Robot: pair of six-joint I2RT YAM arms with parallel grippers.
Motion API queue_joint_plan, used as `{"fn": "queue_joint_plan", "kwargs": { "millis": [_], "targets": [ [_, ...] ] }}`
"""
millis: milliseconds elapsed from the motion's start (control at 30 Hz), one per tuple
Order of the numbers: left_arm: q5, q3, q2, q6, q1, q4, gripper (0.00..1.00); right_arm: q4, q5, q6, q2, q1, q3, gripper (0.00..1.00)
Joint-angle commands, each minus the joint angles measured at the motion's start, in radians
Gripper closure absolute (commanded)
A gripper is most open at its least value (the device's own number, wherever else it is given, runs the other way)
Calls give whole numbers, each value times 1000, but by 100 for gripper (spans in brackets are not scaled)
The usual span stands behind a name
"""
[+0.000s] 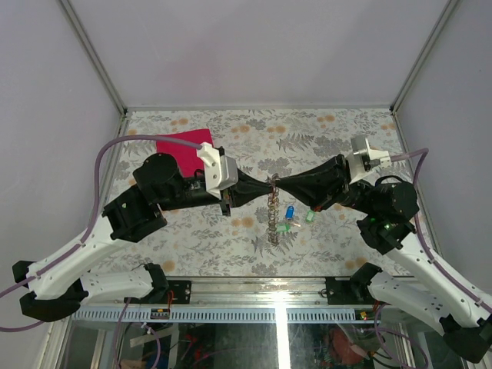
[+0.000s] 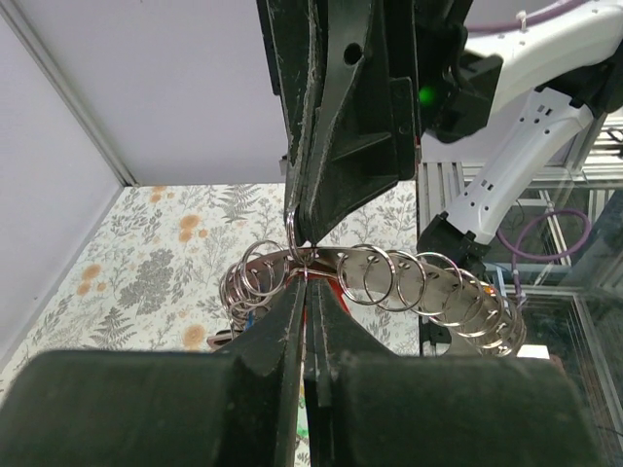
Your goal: Put the keys on the keyring
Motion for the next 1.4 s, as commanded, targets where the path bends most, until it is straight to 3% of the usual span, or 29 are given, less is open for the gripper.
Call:
{"fn": "queue_joint_plan", "kwargs": {
  "millis": [0,167,400,600,800,1367],
  "targets": [
    [1,-5,-4,-35,-6,74,100,301,149,127,-5,2,-25,100],
    [1,-2,1,-45,-5,84,99,361,159,159,10,2,-49,100],
    [-54,-20,-53,-71,-5,129,82,261,88,75,-9,2,-13,100],
    [-76,-28,-83,-114,-6,169,80,216,28,44,-7,2,9,100],
    [-51,-59,-77,-160,-6,231,70,178,-36,20,3,2,40,100],
    [44,-70,-37,-179,-5,265,69,154,-90,2,13,2,66,100]
  ]
}}
